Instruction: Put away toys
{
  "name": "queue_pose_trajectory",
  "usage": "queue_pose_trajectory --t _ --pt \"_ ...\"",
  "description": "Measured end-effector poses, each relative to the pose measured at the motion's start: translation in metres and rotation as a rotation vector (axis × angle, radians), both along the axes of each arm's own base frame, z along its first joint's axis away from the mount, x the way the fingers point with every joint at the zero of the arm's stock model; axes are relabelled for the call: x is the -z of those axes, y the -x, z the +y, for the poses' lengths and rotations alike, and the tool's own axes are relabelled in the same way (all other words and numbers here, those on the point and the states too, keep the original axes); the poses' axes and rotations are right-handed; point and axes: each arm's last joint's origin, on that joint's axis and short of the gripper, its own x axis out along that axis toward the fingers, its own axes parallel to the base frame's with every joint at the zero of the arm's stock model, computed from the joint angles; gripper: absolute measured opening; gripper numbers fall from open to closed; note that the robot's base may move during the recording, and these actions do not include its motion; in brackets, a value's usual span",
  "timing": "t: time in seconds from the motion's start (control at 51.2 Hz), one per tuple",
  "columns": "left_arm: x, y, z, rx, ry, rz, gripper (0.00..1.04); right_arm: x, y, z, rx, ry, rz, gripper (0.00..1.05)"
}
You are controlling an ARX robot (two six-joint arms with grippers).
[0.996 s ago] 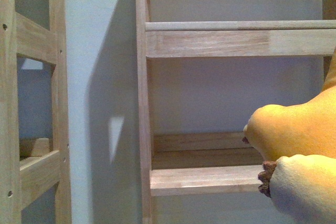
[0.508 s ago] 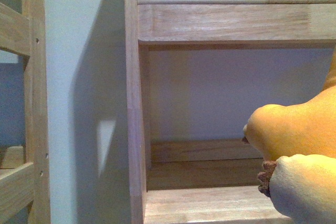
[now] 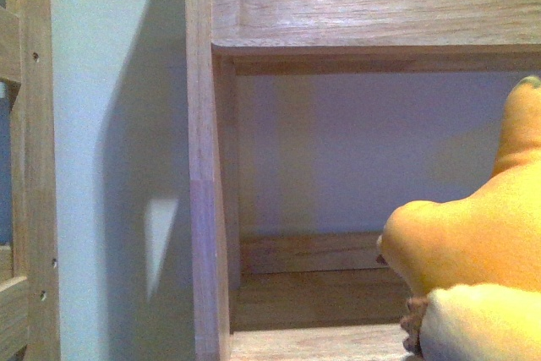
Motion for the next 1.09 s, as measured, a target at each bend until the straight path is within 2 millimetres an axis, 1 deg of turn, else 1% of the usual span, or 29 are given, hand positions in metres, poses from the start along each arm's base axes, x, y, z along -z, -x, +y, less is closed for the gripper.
queue_pose_trajectory --t 0.039,0.195,0.293,0.43,0.527,0.625,0.762,0.879,0.918,0.996,1.016,1.094 --pt "0.0 0.0 0.0 0.0 0.0 0.0 0.98 -0.011 -0.001 0.0 0.0 0.001 -0.008 0.07" --pt "0.0 0.0 0.0 0.0 0.0 0.0 0.98 -0.081 0.002 0.002 0.003 0.007 -0.197 0.07" --pt "0.0 0.0 0.0 0.0 0.0 0.0 0.98 -0.113 0.003 0.006 -0.022 0.016 -0.272 0.07" --pt "0.0 0.0 0.0 0.0 0.0 0.0 0.98 -0.138 0.0 0.007 -0.037 0.027 -0.316 0.07" --pt "0.0 0.0 0.0 0.0 0.0 0.0 0.98 -0.157 -0.002 0.004 -0.034 0.035 -0.35 0.07" --pt "0.0 0.0 0.0 0.0 0.0 0.0 0.98 -0.178 -0.002 -0.001 -0.025 0.04 -0.393 0.07" --pt "0.0 0.0 0.0 0.0 0.0 0.0 0.98 -0.214 -0.001 -0.012 0.007 0.053 -0.461 0.07" --pt "0.0 0.0 0.0 0.0 0.0 0.0 0.98 -0.242 0.0 -0.021 0.035 0.049 -0.469 0.07" --pt "0.0 0.0 0.0 0.0 0.0 0.0 0.98 -0.248 -0.001 -0.023 0.044 0.044 -0.469 0.07" --pt "0.0 0.0 0.0 0.0 0.0 0.0 0.98 -0.266 -0.005 -0.028 0.075 0.03 -0.478 0.07" --pt "0.0 0.0 0.0 0.0 0.0 0.0 0.98 -0.272 -0.008 -0.028 0.079 0.025 -0.482 0.07" --pt "0.0 0.0 0.0 0.0 0.0 0.0 0.98 -0.287 -0.018 -0.031 0.089 0.001 -0.484 0.07"
